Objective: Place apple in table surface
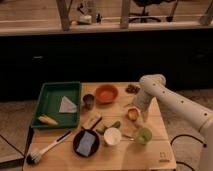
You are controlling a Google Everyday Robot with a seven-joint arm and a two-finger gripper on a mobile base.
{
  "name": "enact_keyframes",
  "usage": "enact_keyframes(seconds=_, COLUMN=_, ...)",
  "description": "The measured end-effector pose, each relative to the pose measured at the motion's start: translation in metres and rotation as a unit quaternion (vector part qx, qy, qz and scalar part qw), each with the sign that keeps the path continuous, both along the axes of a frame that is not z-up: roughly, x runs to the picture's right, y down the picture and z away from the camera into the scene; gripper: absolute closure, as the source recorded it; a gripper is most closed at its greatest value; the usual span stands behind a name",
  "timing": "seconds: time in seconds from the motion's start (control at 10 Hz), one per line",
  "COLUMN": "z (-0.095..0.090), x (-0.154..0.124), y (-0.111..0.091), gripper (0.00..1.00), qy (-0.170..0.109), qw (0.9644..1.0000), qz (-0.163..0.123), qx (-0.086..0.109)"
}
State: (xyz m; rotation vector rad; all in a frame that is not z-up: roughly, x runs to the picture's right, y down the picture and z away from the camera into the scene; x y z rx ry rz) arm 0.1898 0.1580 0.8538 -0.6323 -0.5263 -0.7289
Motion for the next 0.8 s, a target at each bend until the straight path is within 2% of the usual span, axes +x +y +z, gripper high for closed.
enact_keyframes(seconds=0.8, z=-0.0024, x=0.0056, y=-0.0059, gripper=0.20, qy=-0.003, qw=1.0000, qz=0.001, qx=0.005)
